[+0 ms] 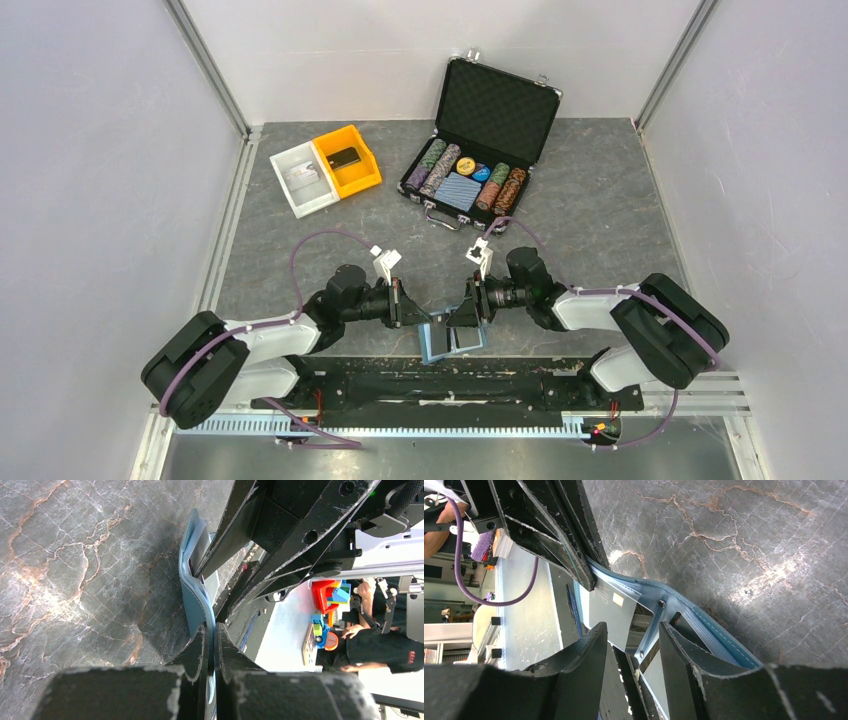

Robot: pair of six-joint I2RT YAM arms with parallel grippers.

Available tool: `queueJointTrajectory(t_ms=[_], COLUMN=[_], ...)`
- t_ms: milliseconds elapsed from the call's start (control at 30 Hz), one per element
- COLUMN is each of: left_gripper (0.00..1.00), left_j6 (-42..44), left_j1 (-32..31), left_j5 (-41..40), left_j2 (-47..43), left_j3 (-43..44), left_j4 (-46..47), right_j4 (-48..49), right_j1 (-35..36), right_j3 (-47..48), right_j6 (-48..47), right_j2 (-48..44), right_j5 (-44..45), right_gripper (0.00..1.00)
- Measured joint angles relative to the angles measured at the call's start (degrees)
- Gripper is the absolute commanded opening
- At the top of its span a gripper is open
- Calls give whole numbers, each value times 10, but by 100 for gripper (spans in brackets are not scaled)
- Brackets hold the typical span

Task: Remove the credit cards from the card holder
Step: Remove the credit card from the card holder.

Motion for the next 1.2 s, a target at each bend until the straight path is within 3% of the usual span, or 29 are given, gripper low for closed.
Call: queueJointTrajectory(t_ms=[867,1200], left_gripper=[2,2], left_j6=[0,0], left_j1=[0,0], left_j5=[10,14], left_j2=[-26,-28], left_j3=[-1,-1], left_j4=[3,19], right_j4=[22,97], right_j1=[0,-9], right_j3=[5,-7], right_j6=[-12,18], right_j2=[0,6], right_j5=[-21,-31], right_gripper=[42,16])
